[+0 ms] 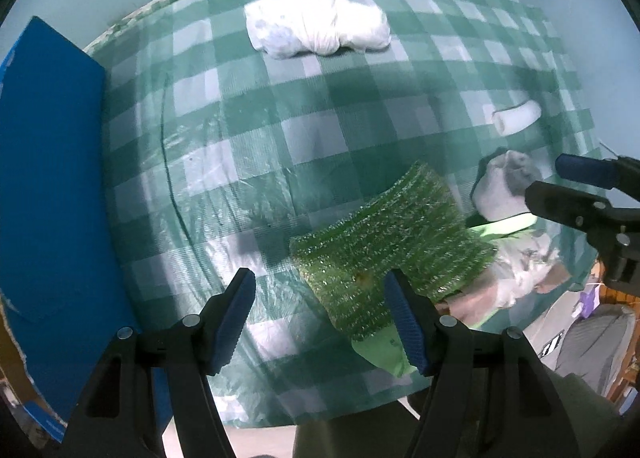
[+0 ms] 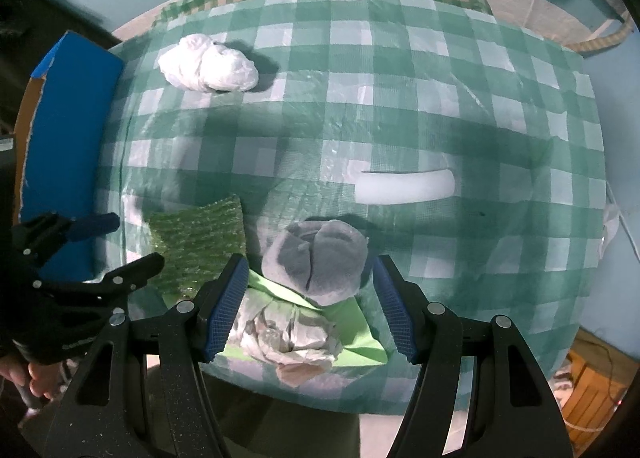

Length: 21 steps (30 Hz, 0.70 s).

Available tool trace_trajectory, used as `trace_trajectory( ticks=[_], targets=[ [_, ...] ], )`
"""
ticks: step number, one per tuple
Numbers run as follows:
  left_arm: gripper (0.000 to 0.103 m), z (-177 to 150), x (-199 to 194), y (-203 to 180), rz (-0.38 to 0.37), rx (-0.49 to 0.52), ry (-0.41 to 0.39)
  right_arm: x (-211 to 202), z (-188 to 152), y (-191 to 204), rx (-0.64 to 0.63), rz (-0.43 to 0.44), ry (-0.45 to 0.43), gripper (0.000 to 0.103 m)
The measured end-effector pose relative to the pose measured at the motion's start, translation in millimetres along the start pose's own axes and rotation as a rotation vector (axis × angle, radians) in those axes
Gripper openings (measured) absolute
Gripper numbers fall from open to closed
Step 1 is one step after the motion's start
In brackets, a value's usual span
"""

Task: Organize soft objects
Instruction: 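Grasp the white sock with the right gripper while the left gripper approaches the green pad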

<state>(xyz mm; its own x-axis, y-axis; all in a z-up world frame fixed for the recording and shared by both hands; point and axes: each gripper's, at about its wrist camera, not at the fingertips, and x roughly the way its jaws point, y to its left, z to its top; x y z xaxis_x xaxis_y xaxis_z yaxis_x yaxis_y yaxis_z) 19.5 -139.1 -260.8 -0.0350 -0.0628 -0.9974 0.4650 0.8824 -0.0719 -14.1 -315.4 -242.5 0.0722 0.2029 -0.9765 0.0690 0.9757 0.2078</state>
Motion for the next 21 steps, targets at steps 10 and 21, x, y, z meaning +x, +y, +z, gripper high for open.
trace_trajectory(
  ticks=[10, 21],
  targets=[
    [0.068, 7, 22, -5, 0.054, 0.016, 0.041, 10, 0, 0, 0.003, -0.012, 0.019, 0.066],
    [0.075, 11, 28, 16, 0.071, -0.01, 0.03, 22, 1, 1, -0.008, -0.031, 0.041, 0.066]
  ],
)
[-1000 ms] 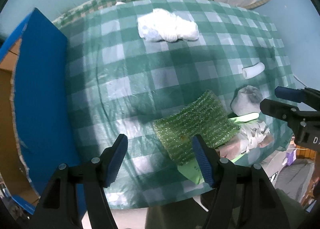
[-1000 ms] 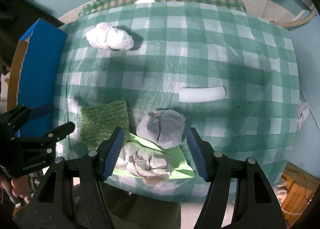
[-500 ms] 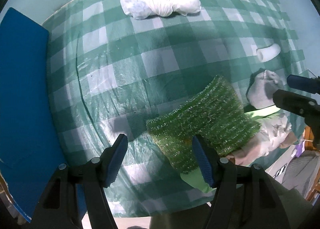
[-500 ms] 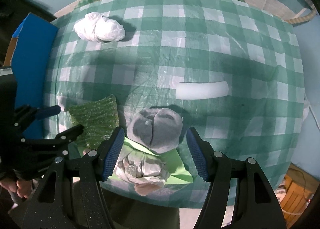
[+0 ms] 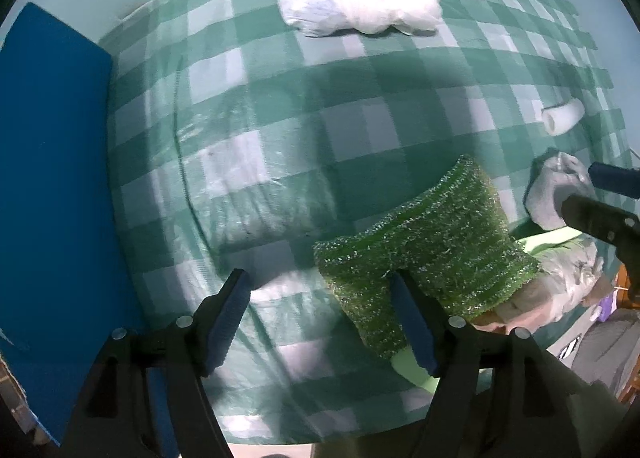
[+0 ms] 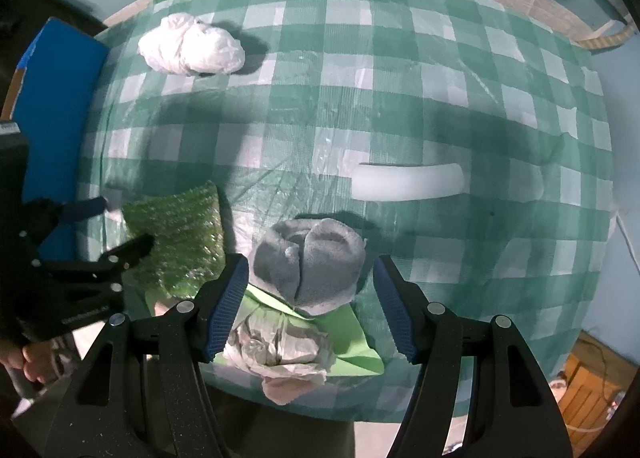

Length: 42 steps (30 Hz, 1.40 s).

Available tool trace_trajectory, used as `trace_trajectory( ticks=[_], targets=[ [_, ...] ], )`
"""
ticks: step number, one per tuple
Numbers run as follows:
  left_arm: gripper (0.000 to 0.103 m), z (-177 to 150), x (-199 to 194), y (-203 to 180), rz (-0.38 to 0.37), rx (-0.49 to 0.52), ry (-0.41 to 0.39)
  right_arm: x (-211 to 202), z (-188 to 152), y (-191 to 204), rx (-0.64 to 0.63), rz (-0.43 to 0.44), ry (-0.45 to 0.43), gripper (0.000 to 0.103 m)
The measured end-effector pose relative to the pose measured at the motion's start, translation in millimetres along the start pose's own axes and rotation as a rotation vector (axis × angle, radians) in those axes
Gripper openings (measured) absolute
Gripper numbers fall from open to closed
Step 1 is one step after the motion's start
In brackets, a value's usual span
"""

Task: Organize soft objects
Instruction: 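Grasp the white sock with the right gripper while the left gripper approaches the green pad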

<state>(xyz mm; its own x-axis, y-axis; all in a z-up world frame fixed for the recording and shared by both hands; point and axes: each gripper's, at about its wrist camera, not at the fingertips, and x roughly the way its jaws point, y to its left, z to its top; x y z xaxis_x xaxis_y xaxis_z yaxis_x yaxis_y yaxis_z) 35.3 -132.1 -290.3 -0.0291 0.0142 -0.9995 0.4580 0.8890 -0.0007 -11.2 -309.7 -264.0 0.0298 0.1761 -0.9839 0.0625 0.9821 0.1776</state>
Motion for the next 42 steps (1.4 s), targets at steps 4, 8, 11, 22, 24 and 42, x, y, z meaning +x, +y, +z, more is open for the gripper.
trace_trajectory(
  ticks=[4, 8, 11, 22, 24, 42],
  targets=[
    [0.075, 2, 0, 18, 0.026, -0.046, -0.014, 7, -1, 2, -0.006, -0.012, 0.006, 0.066],
    [0.073, 4, -1, 39, 0.05, -0.113, -0.026, 12, 0, 4, -0.01, -0.012, 0.002, 0.066],
    [0.073, 5, -7, 50, 0.031, -0.154, -0.031, 21, 3, 9, -0.016, -0.014, 0.004, 0.066],
    [0.077, 4, -22, 34, -0.018, -0.019, -0.064, 41, 7, 24, -0.076, -0.049, -0.011, 0.04],
    [0.077, 4, -19, 26, -0.013, 0.006, -0.055, 41, 8, 26, -0.078, -0.044, -0.015, 0.03],
    [0.083, 11, -6, -30, 0.052, 0.201, -0.045, 23, 19, -3, -0.037, 0.01, -0.027, 0.027]
  ],
)
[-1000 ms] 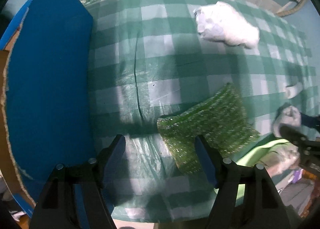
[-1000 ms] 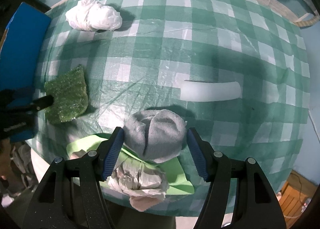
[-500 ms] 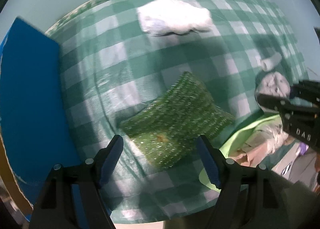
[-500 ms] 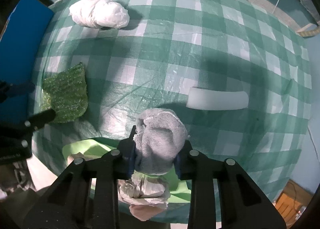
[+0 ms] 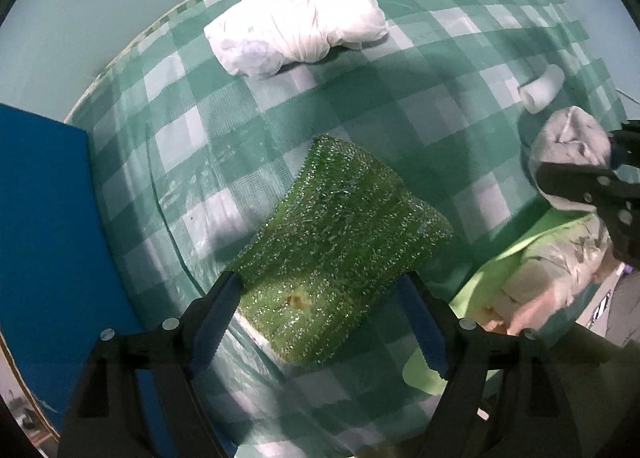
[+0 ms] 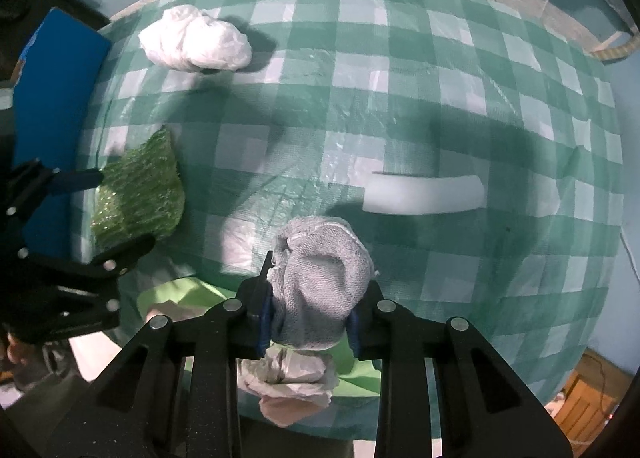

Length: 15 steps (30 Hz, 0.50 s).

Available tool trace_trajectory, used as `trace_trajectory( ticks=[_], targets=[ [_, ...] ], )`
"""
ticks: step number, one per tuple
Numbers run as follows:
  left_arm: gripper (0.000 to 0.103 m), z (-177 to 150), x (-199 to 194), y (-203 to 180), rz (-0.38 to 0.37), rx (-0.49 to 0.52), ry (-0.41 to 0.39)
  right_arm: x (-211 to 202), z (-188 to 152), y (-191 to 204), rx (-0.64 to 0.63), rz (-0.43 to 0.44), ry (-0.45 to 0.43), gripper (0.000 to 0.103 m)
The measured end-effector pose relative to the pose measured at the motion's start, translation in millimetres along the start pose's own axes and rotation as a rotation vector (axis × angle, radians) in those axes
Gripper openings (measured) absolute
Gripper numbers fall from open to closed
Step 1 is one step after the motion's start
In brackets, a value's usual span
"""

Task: Organize soft objects
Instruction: 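Grasp the white sock with the right gripper while the left gripper approaches the green pad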

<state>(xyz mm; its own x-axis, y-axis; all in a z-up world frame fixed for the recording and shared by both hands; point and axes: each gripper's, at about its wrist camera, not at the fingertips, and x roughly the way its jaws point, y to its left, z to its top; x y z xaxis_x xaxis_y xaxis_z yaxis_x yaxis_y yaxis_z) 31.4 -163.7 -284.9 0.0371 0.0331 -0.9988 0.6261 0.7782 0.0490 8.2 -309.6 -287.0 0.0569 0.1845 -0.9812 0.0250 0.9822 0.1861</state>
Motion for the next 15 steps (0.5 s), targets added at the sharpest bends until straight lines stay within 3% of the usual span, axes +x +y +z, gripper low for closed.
trace_trajectory(
  ticks=[5, 8, 11, 13, 15],
  targets=[
    [0.082, 6, 1, 1, -0.001, -0.01, -0.009, -11, -9, 2, -0.022, 0.001, -0.014, 0.027],
    [0.071, 6, 1, 4, 0.003, -0.015, -0.014, -17, -10, 3, -0.021, 0.005, -0.02, 0.027],
    [0.053, 4, -3, 5, 0.01, -0.008, -0.029, -24, -11, 3, -0.022, 0.01, -0.025, 0.027],
    [0.033, 2, -5, 7, 0.02, 0.002, -0.037, -27, -12, 4, -0.025, 0.012, -0.03, 0.027],
    [0.022, -2, -9, 11, 0.035, 0.006, -0.037, -27, -15, 6, -0.029, 0.014, -0.035, 0.027]
  ],
)
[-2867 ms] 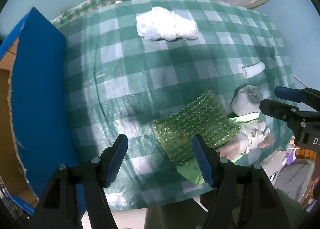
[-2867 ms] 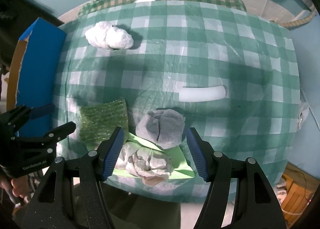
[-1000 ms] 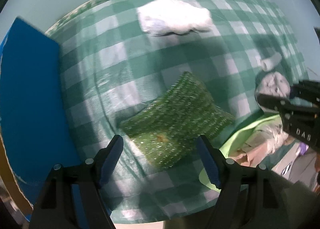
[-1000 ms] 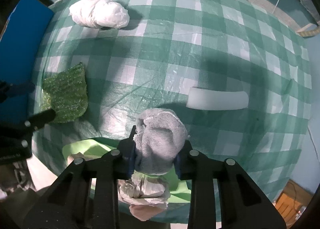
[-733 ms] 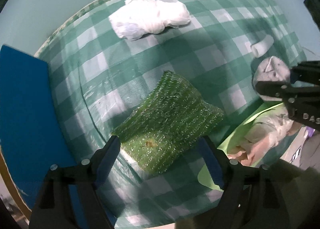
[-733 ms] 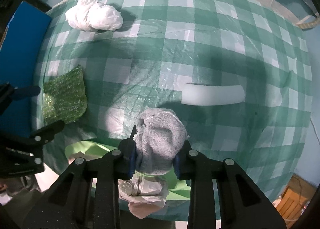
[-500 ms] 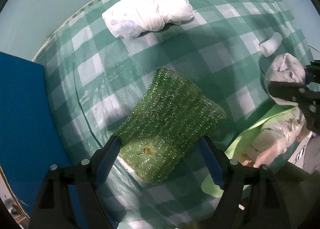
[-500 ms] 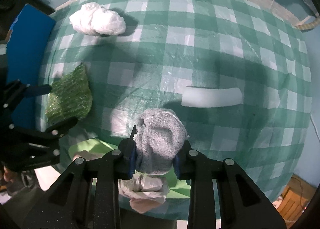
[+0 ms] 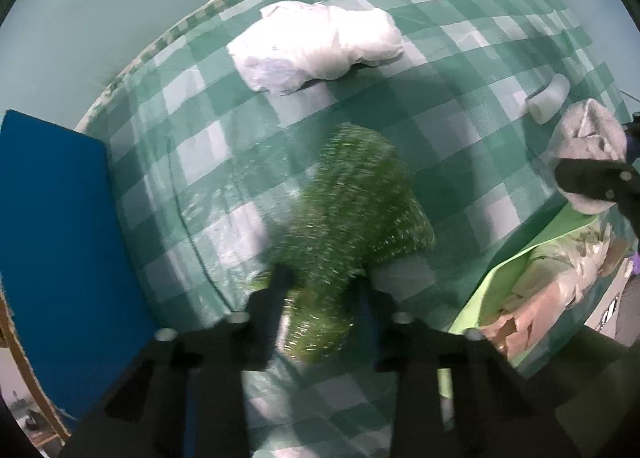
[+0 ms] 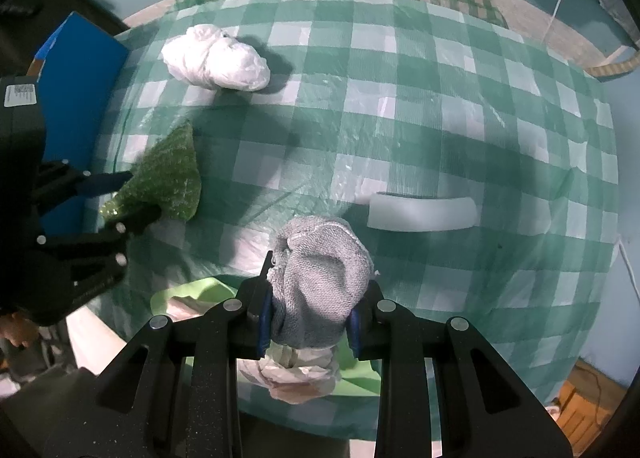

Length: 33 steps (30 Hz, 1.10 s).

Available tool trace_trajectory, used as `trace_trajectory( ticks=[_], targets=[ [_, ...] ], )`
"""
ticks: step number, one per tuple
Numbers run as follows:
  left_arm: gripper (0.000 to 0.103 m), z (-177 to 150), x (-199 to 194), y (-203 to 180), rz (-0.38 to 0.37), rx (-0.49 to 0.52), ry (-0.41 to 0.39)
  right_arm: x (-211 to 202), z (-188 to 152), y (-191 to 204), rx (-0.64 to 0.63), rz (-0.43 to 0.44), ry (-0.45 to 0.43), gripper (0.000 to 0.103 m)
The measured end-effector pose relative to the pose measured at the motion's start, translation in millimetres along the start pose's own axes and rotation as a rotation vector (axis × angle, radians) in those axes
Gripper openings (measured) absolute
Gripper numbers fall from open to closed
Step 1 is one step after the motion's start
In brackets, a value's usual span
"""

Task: Organize soft objects
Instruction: 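Grasp the white sock with the right gripper while the left gripper approaches the green pad, then grasp the green scrubbing pad with the left gripper and lift it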

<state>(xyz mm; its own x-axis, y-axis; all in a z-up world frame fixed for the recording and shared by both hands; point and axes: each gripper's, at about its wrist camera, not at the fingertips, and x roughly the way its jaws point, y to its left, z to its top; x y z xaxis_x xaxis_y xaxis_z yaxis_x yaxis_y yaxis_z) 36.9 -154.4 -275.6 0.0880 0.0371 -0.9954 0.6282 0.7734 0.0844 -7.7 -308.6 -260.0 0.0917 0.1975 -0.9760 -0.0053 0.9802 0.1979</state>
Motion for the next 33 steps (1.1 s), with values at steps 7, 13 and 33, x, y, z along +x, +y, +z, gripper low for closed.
trace_trajectory(
  ticks=[7, 13, 33],
  targets=[
    [0.015, -6, -6, 18, -0.031, -0.043, -0.01, -14, 1, 6, -0.026, 0.0, -0.02, 0.027],
    [0.015, -19, -21, 24, -0.032, -0.08, -0.038, -30, 3, 13, -0.05, 0.003, -0.04, 0.027],
    [0.015, -39, -112, 31, 0.041, -0.182, -0.174, -82, 16, 50, -0.14, 0.04, -0.111, 0.027]
  ],
)
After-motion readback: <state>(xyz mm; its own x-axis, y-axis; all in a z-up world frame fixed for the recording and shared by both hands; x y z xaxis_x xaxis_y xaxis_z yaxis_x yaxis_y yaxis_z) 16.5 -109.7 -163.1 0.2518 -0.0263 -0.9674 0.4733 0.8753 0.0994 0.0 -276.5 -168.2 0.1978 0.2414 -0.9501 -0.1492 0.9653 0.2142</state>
